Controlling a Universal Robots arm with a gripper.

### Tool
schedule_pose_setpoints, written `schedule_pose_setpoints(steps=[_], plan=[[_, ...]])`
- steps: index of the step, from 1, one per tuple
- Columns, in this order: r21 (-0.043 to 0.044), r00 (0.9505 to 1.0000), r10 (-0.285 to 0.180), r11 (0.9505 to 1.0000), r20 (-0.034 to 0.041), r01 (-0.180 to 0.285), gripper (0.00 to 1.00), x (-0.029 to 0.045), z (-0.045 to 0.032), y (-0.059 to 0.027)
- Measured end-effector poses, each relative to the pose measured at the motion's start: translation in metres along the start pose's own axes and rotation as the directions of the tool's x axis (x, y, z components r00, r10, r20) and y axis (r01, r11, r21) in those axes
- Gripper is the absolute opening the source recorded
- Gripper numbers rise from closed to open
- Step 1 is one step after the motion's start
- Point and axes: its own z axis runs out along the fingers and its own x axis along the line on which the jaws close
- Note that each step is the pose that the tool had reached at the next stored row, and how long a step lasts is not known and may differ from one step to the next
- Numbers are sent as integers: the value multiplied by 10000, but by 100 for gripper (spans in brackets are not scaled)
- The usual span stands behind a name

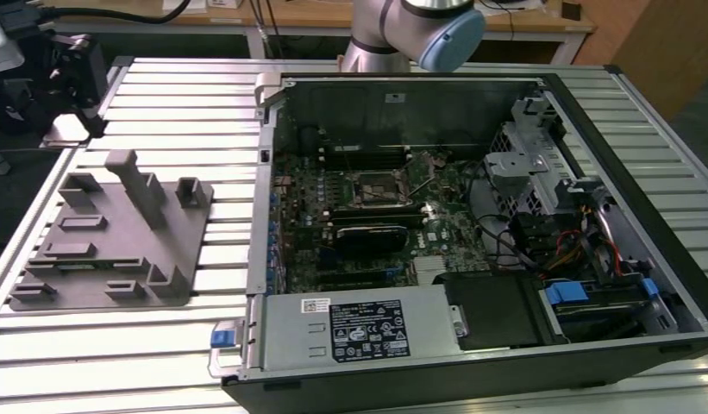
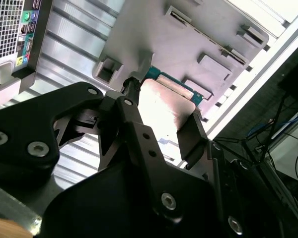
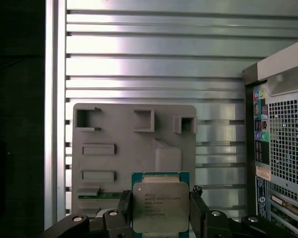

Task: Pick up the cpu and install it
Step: 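Pick up the cpu and move it towards the insertion slot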

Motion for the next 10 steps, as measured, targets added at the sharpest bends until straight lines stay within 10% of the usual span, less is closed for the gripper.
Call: schedule_pose_setpoints(steps=[10], plan=[[0,10000,0,10000,0,0,55,-86,4,5]])
